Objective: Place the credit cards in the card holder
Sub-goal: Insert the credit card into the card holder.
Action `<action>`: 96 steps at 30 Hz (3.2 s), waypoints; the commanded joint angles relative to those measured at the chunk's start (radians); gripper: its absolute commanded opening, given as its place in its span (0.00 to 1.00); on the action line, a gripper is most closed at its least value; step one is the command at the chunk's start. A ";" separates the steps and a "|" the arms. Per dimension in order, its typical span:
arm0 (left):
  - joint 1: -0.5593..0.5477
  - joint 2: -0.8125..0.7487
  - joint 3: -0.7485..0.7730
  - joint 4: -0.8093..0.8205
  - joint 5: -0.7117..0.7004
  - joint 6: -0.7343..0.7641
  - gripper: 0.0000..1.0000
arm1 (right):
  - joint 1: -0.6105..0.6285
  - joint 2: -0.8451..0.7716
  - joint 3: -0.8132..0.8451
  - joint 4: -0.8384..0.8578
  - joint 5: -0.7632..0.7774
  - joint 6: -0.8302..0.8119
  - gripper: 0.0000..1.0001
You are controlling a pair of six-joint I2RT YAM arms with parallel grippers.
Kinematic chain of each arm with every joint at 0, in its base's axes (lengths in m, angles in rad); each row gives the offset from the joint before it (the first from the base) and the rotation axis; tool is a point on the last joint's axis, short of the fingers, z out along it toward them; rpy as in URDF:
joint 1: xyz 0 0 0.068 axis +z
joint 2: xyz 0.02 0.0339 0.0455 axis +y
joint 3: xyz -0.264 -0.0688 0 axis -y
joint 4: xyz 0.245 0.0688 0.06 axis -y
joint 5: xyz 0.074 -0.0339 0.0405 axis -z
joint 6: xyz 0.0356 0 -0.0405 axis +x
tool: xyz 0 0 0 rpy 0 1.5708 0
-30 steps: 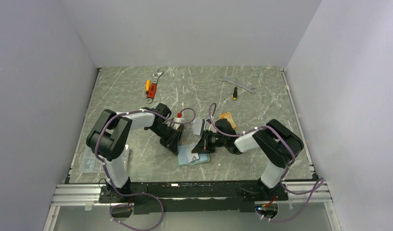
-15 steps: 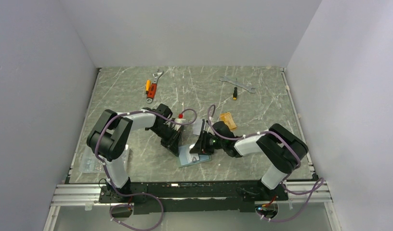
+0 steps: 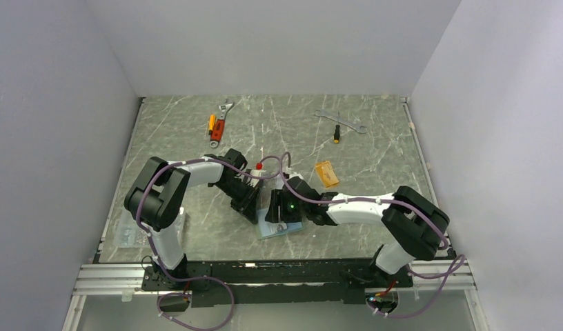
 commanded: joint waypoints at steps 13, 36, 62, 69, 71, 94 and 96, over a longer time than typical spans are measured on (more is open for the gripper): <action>0.003 -0.031 -0.003 0.006 0.028 0.012 0.12 | 0.090 -0.002 0.079 -0.294 0.170 -0.079 0.67; -0.051 -0.001 0.075 0.014 -0.048 -0.020 0.10 | 0.057 -0.137 -0.012 -0.129 0.011 -0.124 0.71; -0.057 -0.004 0.039 0.029 -0.038 -0.010 0.10 | 0.025 -0.087 0.013 -0.104 -0.102 -0.128 0.56; -0.056 -0.014 0.034 0.029 -0.038 -0.008 0.09 | 0.017 -0.158 0.032 -0.196 -0.044 -0.149 0.56; -0.057 -0.017 0.031 0.027 -0.037 -0.007 0.09 | -0.004 -0.194 0.014 -0.200 -0.041 -0.147 0.56; -0.061 -0.004 0.034 0.046 -0.018 -0.025 0.09 | 0.029 -0.058 0.041 -0.129 -0.111 -0.159 0.55; -0.061 -0.002 0.033 0.046 -0.016 -0.025 0.09 | 0.038 -0.049 0.057 -0.135 -0.107 -0.163 0.55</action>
